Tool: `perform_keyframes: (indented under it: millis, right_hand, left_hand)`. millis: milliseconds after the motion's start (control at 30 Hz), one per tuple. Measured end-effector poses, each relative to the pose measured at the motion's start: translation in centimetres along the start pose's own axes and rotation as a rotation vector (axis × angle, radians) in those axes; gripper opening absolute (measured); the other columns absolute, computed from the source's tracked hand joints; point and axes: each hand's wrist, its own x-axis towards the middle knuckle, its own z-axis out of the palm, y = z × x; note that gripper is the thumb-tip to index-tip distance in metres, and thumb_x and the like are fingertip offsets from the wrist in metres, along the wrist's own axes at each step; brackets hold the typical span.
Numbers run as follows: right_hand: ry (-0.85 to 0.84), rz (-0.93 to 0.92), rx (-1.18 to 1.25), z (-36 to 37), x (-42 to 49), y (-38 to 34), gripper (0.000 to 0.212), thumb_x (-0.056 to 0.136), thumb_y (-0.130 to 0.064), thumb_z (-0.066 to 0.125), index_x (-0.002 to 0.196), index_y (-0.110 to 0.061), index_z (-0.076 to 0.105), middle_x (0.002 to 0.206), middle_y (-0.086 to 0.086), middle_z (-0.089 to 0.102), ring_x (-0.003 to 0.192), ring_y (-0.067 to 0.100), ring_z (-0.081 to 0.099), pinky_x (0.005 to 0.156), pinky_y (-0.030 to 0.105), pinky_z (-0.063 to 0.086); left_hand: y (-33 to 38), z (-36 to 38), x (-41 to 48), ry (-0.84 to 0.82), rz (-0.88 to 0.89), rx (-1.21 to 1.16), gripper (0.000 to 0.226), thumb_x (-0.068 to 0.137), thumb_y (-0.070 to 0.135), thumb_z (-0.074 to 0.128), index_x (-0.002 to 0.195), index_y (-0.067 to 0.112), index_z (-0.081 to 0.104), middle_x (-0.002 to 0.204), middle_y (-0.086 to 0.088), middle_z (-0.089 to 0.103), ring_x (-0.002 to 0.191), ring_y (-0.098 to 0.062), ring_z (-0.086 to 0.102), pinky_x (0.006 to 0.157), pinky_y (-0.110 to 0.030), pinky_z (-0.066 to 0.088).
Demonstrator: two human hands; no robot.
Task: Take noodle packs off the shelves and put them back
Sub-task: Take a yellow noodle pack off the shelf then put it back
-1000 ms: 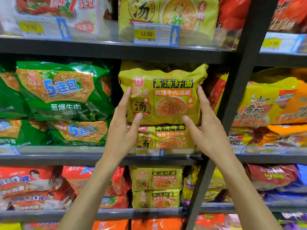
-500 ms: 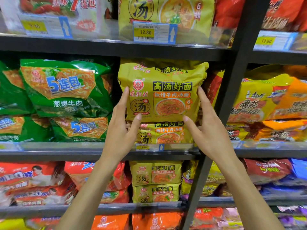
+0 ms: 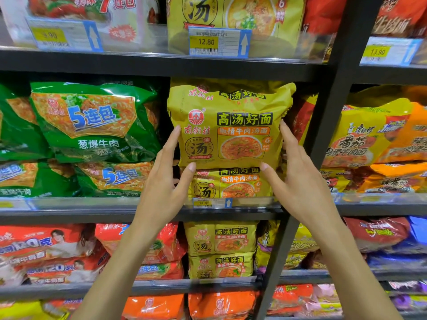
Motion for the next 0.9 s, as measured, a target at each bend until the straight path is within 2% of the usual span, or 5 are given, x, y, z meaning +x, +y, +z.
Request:
perform_keyframes:
  millis: [100, 233, 433, 667, 900]
  right_hand:
    - [-0.029, 0.01, -0.088, -0.4, -0.1, -0.3, 0.084, 0.099, -0.045, 0.053, 0.156, -0.044, -0.008, 0.15, -0.003, 0.042, 0.133, 0.024, 0.047, 0.089, 0.05, 0.052]
    - [-0.081, 0.032, -0.145, -1.2, -0.5, -0.5, 0.085, 0.098, -0.045, 0.053, 0.157, -0.042, -0.008, 0.147, -0.001, 0.044, 0.131, 0.024, 0.047, 0.086, 0.045, 0.049]
    - [-0.158, 0.065, -0.276, -2.3, -1.5, -1.0, 0.078, 0.099, -0.048, 0.049, 0.16, -0.032, 0.002, 0.144, 0.002, 0.045, 0.126, 0.024, 0.049, 0.076, 0.037, 0.045]
    - [-0.316, 0.059, -0.446, -4.4, -3.1, -2.2, 0.07, 0.101, -0.046, 0.048, 0.159, -0.031, 0.013, 0.15, 0.001, 0.038, 0.133, 0.027, 0.042, 0.088, 0.041, 0.048]
    - [-0.549, 0.063, -0.592, -7.9, -5.5, -1.1, 0.066, 0.101, -0.047, 0.049, 0.157, -0.027, 0.021, 0.161, 0.007, 0.024, 0.146, 0.031, 0.025, 0.106, 0.048, 0.037]
  left_hand:
    - [0.0, -0.6, -0.1, -0.043, -0.001, 0.043, 0.073, 0.102, 0.041, 0.05, 0.154, 0.059, 0.002, 0.164, 0.011, 0.029, 0.14, -0.017, 0.048, 0.086, -0.033, 0.059]
    - [0.2, -1.3, -0.7, -0.1, -0.012, 0.094, 0.075, 0.101, 0.044, 0.049, 0.156, 0.056, 0.0, 0.164, 0.008, 0.031, 0.14, -0.02, 0.048, 0.089, -0.045, 0.058]
    - [0.9, -2.2, -1.9, -0.178, -0.045, 0.144, 0.069, 0.102, 0.047, 0.047, 0.157, 0.053, 0.007, 0.16, 0.01, 0.034, 0.135, -0.017, 0.051, 0.093, -0.049, 0.057]
    - [3.3, -2.9, -3.0, -0.318, -0.072, 0.397, 0.053, 0.103, 0.047, 0.046, 0.154, 0.034, 0.037, 0.153, 0.008, 0.044, 0.14, -0.018, 0.044, 0.105, -0.043, 0.044]
    - [7.3, -1.8, -3.6, -0.649, -0.12, 0.715, 0.059, 0.103, 0.053, 0.042, 0.157, 0.034, 0.029, 0.16, -0.005, 0.034, 0.151, -0.029, 0.025, 0.114, -0.05, 0.035]
